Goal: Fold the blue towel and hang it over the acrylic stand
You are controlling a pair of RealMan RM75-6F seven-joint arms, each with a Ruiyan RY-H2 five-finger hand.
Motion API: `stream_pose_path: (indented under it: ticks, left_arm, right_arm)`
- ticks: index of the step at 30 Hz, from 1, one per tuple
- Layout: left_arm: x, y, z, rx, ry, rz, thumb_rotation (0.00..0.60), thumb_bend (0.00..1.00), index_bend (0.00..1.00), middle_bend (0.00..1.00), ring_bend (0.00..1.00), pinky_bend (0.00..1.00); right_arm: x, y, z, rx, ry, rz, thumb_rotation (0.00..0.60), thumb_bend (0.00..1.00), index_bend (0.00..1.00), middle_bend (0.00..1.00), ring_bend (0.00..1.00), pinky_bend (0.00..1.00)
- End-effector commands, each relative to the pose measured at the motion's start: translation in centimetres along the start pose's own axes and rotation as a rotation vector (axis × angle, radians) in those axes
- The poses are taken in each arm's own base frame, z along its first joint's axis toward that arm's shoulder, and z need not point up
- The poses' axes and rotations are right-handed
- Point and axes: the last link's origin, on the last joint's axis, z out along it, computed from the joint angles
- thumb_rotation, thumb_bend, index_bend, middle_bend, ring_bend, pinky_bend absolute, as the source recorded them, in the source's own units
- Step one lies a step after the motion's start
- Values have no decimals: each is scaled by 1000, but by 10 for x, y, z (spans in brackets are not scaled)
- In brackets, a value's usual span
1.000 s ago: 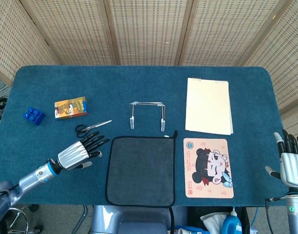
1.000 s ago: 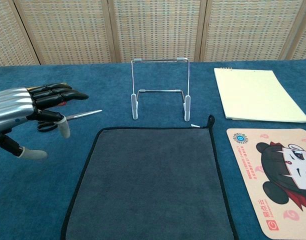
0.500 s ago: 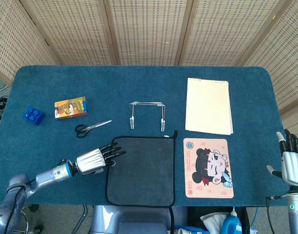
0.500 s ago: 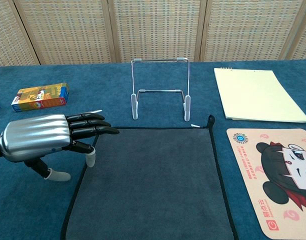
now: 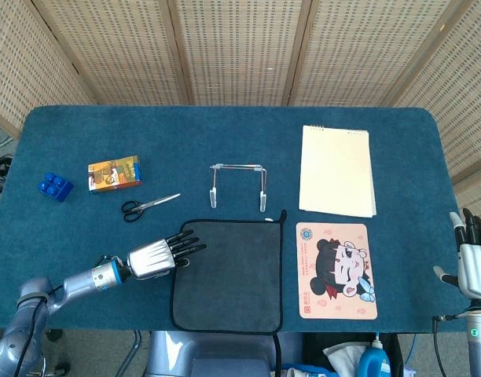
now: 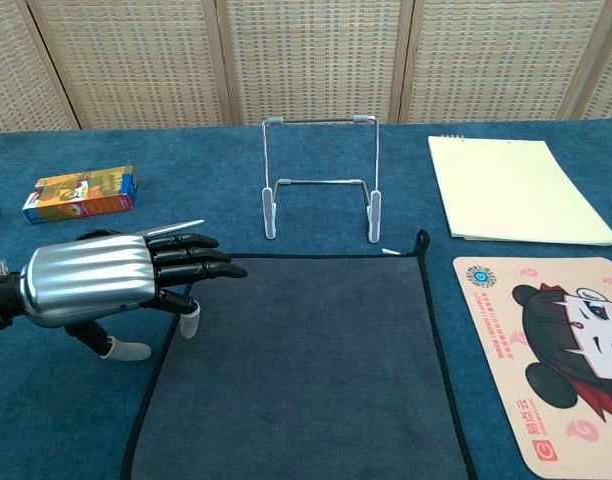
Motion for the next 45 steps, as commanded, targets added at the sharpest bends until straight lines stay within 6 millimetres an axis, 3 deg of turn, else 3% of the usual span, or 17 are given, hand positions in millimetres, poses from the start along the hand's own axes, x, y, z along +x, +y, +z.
stream_pose_path:
  ticks: [1, 21, 45]
  left_arm:
    - [0, 0, 5, 7, 0, 2, 600, 269, 434, 0, 0, 1]
    - [-1, 6, 18, -14, 9, 12, 600, 304, 440, 0, 0, 4]
    - [6, 8, 26, -34, 49, 25, 600, 467, 476, 0, 0, 8]
  right_arm:
    - [0, 0, 0, 0, 0, 0, 600, 0, 0, 0, 0, 0]
    - [2, 2, 0, -5, 2, 7, 600, 0, 0, 0, 0, 0]
    - [3, 4, -2, -1, -6, 20, 600, 0, 0, 0, 0, 0]
